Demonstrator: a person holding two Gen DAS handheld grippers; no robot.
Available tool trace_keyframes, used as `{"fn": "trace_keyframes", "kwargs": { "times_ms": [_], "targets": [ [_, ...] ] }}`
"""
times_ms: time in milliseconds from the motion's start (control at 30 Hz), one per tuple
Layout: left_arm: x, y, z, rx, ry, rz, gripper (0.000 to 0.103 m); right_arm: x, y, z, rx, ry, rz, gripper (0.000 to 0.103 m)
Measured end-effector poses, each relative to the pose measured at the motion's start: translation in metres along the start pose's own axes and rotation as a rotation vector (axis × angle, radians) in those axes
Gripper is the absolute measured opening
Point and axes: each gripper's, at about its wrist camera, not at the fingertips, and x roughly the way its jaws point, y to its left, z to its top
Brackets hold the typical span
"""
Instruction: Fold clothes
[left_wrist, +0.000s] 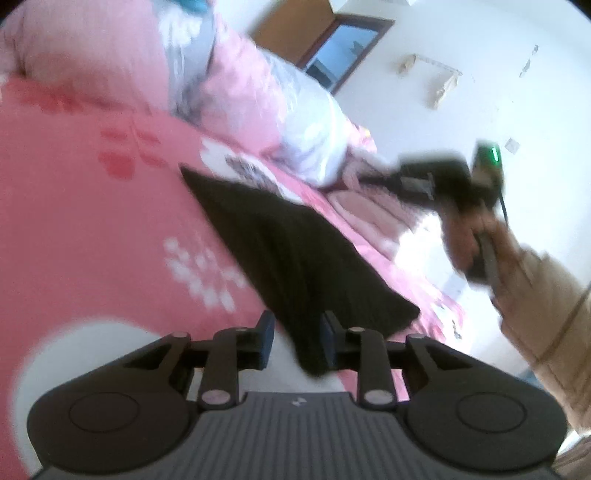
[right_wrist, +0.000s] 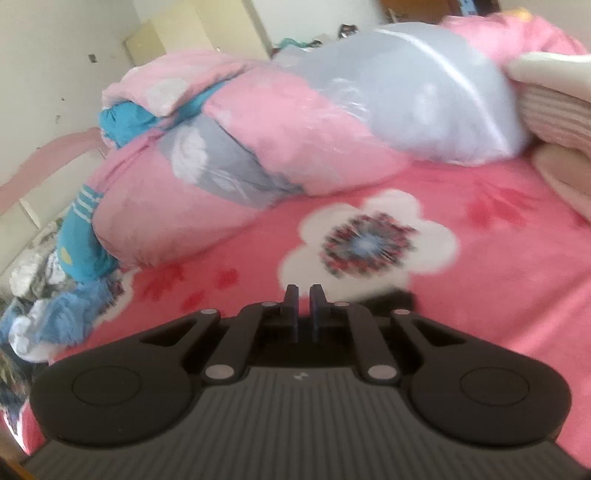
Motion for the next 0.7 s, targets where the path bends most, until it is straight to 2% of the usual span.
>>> {"fn": "trace_keyframes", "kwargs": {
  "times_ms": [167,233,300,333,433,467,500,567,633,700],
  "targets": [
    [0.018,-0.007,0.035,0.068,-0.016,0.084,0.027,-0.040,-0.028,-0.034,-0.013,0.025,-0.014,0.007],
    [0.039,-0.012,0.046,0.089,-0.002,0.083,0.026,-0.024,-0.020,-0.048,-0.066,0.060,0.017,0.007],
    [0.060,-0.015,0.052,0.110,0.015,0.082,0.019,-0.010,-0.012,-0.060,-0.102,0.082,0.062,0.007],
    [0.070,-0.016,0.053,0.121,0.025,0.083,0.019,-0.004,-0.009,-0.065,-0.110,0.090,0.088,0.007],
    [0.098,-0.012,0.049,0.150,0.067,0.162,0.016,0.006,-0.011,-0.077,-0.110,0.104,0.112,0.007],
    [0.104,-0.006,0.048,0.133,0.089,0.220,0.010,0.009,-0.015,-0.080,-0.104,0.107,0.106,0.002],
    [0.103,0.003,0.048,0.081,0.085,0.218,0.006,0.009,-0.021,-0.083,-0.092,0.104,0.101,0.000],
    [0.095,0.019,0.051,-0.006,0.064,0.232,0.006,0.000,-0.043,-0.084,-0.029,0.061,0.082,0.000],
    [0.089,0.030,0.052,-0.026,0.052,0.300,0.008,-0.017,-0.062,-0.084,0.032,0.009,0.021,0.000],
    [0.086,0.045,0.051,-0.105,0.046,0.276,0.005,-0.033,-0.073,-0.083,0.066,-0.038,-0.052,0.005]
  ]
}}
